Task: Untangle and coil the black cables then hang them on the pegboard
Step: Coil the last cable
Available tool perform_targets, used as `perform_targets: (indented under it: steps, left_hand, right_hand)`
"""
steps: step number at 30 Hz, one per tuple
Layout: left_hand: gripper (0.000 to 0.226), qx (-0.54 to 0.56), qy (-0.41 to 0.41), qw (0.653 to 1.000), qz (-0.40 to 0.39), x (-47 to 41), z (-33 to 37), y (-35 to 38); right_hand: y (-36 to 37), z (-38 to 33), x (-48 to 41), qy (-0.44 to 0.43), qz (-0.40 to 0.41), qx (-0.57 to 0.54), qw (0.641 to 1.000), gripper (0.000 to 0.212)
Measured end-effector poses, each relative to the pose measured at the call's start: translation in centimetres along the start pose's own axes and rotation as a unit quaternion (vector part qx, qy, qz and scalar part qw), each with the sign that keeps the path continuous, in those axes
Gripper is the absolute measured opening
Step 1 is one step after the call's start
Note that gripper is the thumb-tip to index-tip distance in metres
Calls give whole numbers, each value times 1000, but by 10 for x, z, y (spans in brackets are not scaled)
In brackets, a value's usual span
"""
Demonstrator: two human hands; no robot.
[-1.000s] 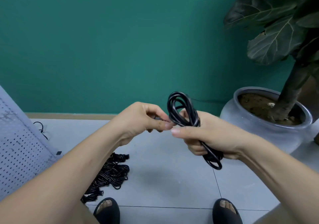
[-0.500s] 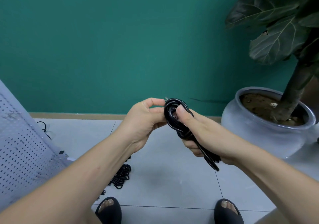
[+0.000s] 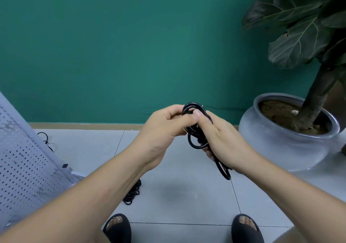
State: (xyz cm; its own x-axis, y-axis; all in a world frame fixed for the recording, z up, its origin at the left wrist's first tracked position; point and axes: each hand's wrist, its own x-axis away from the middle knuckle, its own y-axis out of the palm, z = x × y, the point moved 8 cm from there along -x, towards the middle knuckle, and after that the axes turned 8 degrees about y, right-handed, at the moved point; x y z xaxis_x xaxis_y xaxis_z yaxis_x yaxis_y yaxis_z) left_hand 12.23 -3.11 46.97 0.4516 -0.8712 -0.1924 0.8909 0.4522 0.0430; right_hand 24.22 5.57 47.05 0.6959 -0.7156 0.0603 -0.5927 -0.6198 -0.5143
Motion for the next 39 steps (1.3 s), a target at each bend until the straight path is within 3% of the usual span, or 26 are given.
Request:
perform_targets:
  steps: [4, 8, 16, 20, 26, 32, 34, 37, 39]
  left_hand:
    - [23, -59, -19, 998, 11, -1, -7, -9]
    - [35, -15, -42, 999, 15, -1, -16, -7]
    - [17, 50, -82, 995, 4, -5, -26, 1]
    - [26, -10, -51, 998, 34, -10, -33, -3]
    - [26, -113, -84, 990, 0, -12, -41, -4]
    - [30, -77, -81, 994, 6, -14, -38, -6]
    - [24, -95, -86, 991, -30, -15, -38, -4]
    - [12, -166, -109, 975, -98, -15, -42, -8]
    - [8, -198, -124, 968, -95, -14, -44, -16]
  right_hand:
    - [-9, 0, -1, -13, 49, -1, 999, 50]
    - [-10, -3, 2, -46, 88, 26, 995, 48]
    - [-15, 0, -8, -54, 111, 37, 992, 48]
    - [-14, -2, -14, -48, 95, 115, 988, 51]
    - [-8, 8, -20, -54, 122, 237, 962, 49]
    - [-7, 11, -32, -47, 113, 196, 973, 50]
    - [-5, 11, -32, -47, 109, 204, 972, 51]
    - [0, 3, -26, -74, 127, 300, 942, 47]
    - [8, -2, -22, -93, 115, 352, 924, 45]
